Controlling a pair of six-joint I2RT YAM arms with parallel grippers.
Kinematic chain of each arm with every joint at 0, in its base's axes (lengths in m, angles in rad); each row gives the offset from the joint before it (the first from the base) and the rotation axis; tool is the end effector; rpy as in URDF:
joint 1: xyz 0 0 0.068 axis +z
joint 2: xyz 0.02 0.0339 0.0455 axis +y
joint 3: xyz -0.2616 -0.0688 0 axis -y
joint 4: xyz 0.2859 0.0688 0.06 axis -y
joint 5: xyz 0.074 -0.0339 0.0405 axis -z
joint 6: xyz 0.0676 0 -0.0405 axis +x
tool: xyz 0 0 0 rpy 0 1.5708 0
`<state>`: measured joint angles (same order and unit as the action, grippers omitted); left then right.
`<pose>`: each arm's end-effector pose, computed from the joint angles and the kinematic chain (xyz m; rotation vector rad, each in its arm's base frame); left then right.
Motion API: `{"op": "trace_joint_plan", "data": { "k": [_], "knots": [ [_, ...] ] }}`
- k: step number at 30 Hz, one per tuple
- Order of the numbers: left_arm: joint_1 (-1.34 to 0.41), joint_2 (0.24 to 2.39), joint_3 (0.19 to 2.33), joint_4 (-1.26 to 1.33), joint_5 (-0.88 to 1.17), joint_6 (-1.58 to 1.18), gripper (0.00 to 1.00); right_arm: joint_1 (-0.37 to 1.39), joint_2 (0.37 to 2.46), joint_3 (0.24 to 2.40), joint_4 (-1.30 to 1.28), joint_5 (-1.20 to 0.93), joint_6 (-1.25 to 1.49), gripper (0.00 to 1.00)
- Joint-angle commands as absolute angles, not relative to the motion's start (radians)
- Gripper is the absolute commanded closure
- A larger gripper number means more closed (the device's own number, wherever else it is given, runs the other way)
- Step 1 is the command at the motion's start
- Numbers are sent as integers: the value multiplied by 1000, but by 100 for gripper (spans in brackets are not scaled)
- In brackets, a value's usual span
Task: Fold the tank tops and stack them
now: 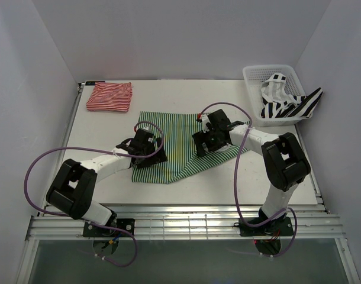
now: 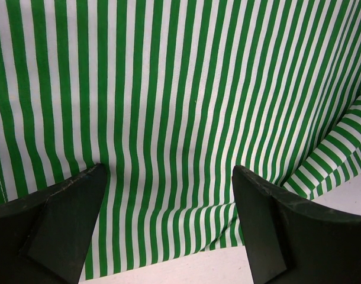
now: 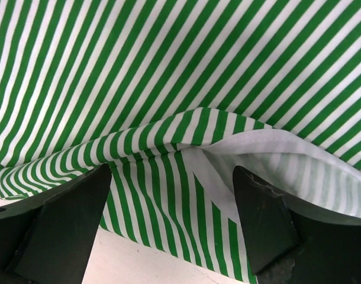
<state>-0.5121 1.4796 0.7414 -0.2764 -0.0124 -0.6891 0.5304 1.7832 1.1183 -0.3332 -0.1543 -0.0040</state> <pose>0.2818 -0.1574 0.1057 -0.2385 2.6349 -0.4133 0.3514 0.2181 0.1217 -0.7437 2.4926 0.3933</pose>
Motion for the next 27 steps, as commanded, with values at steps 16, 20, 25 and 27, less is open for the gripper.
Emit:
{"op": "trace_joint_plan", "data": {
  "k": [16, 20, 25, 27],
  "knots": [
    [-508, 1505, 724, -276, -9, -693, 2, 548, 1802, 1158, -268, -278, -8, 68],
    [-508, 1508, 727, -273, -9, -696, 2, 549, 1784, 1154, -299, -221, 27, 88],
    [-508, 1505, 727, -273, -6, -698, 2, 549, 1678, 1079, -337, -144, 75, 89],
    [-508, 1503, 724, -275, -5, -701, 2, 549, 1635, 1014, -363, -103, 122, 90]
  ]
}}
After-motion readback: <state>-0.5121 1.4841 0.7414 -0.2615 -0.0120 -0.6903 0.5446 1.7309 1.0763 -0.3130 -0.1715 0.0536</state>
